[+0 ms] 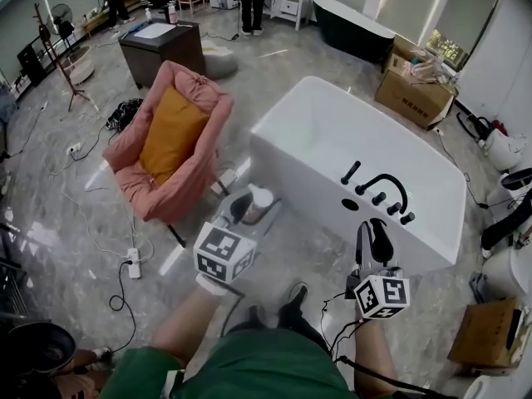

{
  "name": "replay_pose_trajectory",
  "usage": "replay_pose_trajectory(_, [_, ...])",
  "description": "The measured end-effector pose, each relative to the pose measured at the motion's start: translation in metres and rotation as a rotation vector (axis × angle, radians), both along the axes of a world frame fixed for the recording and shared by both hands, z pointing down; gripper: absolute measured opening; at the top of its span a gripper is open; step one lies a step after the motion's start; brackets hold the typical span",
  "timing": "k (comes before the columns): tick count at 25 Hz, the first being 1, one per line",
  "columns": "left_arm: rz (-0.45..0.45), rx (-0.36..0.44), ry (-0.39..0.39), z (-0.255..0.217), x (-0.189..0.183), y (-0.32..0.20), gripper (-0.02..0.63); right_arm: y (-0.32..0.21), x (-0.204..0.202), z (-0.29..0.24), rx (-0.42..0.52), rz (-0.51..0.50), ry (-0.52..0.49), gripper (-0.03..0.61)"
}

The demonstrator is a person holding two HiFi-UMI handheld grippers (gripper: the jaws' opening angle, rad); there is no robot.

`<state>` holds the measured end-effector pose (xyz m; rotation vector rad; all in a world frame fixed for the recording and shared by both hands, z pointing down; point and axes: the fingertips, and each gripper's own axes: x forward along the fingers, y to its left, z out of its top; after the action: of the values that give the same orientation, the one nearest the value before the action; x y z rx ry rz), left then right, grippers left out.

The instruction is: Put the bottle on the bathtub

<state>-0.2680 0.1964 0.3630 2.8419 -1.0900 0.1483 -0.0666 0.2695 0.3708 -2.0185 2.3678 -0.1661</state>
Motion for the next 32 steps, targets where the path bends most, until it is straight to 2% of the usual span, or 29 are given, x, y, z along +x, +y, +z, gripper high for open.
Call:
replay_pose_trajectory(6, [-0.055,0.012,0.003,-0.01,0.016,-0.037,0.178,-0.052,0.017,-0.004,0.03,-0.074,-0.04,0.097])
replay_pose_trajectory(17, [-0.16,0.023,-0.004,-0.031,0.105,-0.116,0.179,-0.152,0.117,-0.018,0.064,-0.176,-0.087,0.095])
replay_pose_trajectory(25, [-0.196,0.012,-0.018,-0.031,0.149,-0.148,0.178,-0.189,0.17,-0.015,0.061,-0.186,-0.111,0.095])
replay_pose_trajectory(32, [-0.202,-0.01,-0.024,-0.023,0.166,-0.17,0.178,-0.213,0.186,-0.005,0.044,-0.196,-0.128,0.095])
